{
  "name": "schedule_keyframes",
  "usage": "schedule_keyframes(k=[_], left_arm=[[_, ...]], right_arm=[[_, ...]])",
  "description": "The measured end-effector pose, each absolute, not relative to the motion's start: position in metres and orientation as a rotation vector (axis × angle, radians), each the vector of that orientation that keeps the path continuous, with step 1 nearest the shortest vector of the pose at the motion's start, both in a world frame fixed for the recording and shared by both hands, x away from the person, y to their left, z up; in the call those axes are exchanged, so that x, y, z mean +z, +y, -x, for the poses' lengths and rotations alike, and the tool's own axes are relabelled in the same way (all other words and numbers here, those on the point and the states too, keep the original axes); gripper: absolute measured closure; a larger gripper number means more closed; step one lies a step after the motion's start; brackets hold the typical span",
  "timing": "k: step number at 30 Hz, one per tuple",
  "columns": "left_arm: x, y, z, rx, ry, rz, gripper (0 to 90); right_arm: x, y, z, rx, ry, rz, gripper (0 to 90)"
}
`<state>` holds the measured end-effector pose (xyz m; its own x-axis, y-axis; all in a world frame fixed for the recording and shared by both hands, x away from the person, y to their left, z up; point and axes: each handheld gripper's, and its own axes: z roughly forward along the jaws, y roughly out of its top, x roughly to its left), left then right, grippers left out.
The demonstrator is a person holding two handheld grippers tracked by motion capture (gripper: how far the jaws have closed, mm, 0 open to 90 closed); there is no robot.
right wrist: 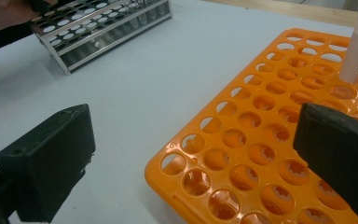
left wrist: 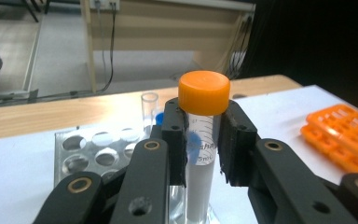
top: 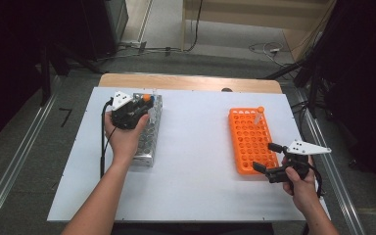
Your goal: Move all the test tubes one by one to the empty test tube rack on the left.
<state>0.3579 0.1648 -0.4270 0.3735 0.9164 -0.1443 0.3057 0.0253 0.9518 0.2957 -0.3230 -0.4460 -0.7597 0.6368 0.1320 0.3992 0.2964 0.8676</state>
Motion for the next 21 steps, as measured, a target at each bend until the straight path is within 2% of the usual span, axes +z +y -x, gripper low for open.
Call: schedule_keyframes(k=[9, 15, 21], left_arm=[[-0.4305, 0.1588, -0.3573, 0.689, 1.181, -1.631, 74.3], [-0.4317, 0.159, -0.3587, 0.643, 1.212, -1.656, 73.7], [-0.4336, 0.1592, -0.3587, 0.613, 1.22, -1.689, 67.1]], right_arm=[[-0.4471, -0.3227, -0.2965, 1.441, 2.325, -0.955, 0.0], [-0.448, -0.3227, -0.2971, 1.44, 2.322, -0.961, 0.0], [-0.4483, -0.3233, -0.298, 1.44, 2.322, -0.965, 0.0]])
